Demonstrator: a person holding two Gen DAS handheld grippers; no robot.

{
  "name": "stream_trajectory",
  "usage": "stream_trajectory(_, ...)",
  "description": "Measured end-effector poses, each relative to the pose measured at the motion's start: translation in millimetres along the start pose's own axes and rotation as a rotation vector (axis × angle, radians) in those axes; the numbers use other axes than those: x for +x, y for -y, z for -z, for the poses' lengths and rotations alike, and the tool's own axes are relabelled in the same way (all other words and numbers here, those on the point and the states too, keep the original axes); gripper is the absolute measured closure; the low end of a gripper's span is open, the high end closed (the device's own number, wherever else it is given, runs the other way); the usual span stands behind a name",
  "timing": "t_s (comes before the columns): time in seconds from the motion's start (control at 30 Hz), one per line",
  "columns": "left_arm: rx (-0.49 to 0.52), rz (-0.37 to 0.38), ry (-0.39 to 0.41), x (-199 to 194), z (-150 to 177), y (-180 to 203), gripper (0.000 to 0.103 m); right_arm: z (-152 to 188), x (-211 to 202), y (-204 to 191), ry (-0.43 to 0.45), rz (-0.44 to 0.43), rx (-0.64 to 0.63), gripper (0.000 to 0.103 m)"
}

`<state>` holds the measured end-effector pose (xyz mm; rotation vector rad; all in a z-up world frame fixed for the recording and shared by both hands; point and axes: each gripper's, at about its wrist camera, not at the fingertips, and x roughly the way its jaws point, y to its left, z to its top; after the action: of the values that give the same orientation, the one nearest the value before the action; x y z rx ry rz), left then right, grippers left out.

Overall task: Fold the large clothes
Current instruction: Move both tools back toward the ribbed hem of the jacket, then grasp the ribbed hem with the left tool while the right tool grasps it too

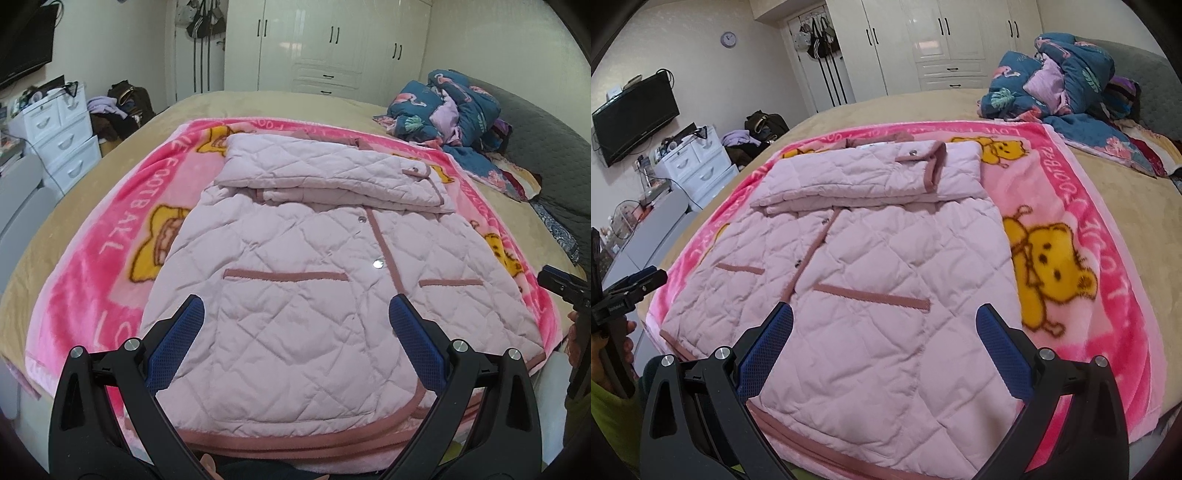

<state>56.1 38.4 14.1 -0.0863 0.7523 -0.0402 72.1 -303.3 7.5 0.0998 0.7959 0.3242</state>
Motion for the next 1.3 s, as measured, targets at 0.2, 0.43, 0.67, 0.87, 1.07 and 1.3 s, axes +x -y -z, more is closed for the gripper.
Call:
stream_trajectory(0.2,-0.040,-0.034,-0.018,2.5,7.6,-20.9,0.009,9.5,2.1,11.9,-0.023,0.017,0.014,0.004)
stream_trajectory(0.43,-0.097,-0.090,-0.052,10.1,18.2,-52.9,0.009,16.3,2.0,21.7,-0.038,0.034,0.024,0.004)
stream_trajectory(0.67,-0.153,-0.150,-0.087,17.1,31.4,-86.6,0.009,25.1,4.6,30.4,-0.070,0.056,0.029,0.004)
stream_trajectory(0.87,-0.128,-0.250,-0.136,25.7,48.0,-105.2,0.009,36.2,10.6,38.2,-0.110,0.068,0.044,0.004)
stream_trajectory(1.07,-0.190,-0.179,-0.156,27.9,55.5,-120.3,0.009,44.8,16.3,44.0,-0.143,0.080,0.053,0.004)
stream_trajectory(1.3,-0.205,-0.108,-0.220,42.1,56.7,-123.7,0.009,53.0,17.6,49.5,-0.168,0.083,0.064,0.004)
